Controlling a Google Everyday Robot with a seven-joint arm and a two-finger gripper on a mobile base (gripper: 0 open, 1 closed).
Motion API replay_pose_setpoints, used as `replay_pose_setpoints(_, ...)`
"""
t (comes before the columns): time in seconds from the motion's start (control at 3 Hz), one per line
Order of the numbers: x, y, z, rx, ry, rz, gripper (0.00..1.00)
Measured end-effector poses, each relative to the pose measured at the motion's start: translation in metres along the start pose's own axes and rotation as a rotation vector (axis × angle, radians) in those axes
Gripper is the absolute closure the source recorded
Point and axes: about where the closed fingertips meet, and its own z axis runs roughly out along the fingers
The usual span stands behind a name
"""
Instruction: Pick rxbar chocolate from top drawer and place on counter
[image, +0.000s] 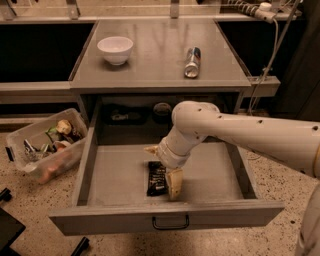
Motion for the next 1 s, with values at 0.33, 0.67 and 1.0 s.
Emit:
replay_pose_setpoints(0.33,0.004,0.007,0.009,-0.016,-0.012,0.023,0.0)
replay_pose_setpoints(0.67,0.006,0.015,0.019,-0.032,-0.032,0.04,0.0)
replay_pose_setpoints(1.0,0.006,0.015,0.02,-0.032,-0.032,0.04,0.19)
